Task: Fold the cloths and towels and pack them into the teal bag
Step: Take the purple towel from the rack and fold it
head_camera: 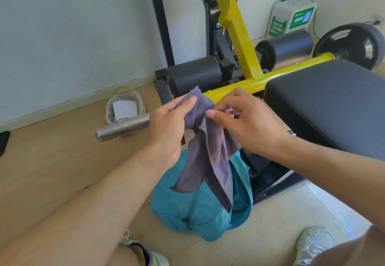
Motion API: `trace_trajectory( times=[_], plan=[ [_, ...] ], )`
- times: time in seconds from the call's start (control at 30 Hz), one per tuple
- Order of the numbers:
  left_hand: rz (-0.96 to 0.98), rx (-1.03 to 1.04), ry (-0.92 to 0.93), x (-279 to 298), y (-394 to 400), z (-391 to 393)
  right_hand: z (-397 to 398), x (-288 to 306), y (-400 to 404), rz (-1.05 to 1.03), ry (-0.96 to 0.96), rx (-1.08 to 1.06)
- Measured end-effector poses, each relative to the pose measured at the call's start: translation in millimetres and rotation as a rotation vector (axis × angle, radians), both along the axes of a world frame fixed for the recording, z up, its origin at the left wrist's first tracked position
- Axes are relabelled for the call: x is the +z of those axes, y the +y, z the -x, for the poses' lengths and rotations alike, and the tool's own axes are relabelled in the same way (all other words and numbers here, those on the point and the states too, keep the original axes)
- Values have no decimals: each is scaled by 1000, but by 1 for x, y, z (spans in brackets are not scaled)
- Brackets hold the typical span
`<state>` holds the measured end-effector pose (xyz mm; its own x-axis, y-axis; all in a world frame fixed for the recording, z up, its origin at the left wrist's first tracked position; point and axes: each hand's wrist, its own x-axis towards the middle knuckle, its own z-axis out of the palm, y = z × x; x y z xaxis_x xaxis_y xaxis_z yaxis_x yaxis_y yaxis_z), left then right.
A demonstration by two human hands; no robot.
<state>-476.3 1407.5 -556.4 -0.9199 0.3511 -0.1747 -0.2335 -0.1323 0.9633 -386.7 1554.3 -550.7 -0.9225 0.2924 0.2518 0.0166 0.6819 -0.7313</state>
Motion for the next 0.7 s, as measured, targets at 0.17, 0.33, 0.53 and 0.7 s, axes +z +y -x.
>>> trace_trajectory(
  times=[0.17,0.33,0.53,0.7],
  plan=[
    [89,16,49,1,0,-3,-1,4,-2,-62,45,70],
    [76,-44,-24,3,0,-6,0,2,-5,189,28,139],
    [12,-154,-96,7,0,-12,-2,7,-3,366,41,128],
    [-20,-191,-116,6,3,-15,-1,4,2,351,-17,29]
  ],
)
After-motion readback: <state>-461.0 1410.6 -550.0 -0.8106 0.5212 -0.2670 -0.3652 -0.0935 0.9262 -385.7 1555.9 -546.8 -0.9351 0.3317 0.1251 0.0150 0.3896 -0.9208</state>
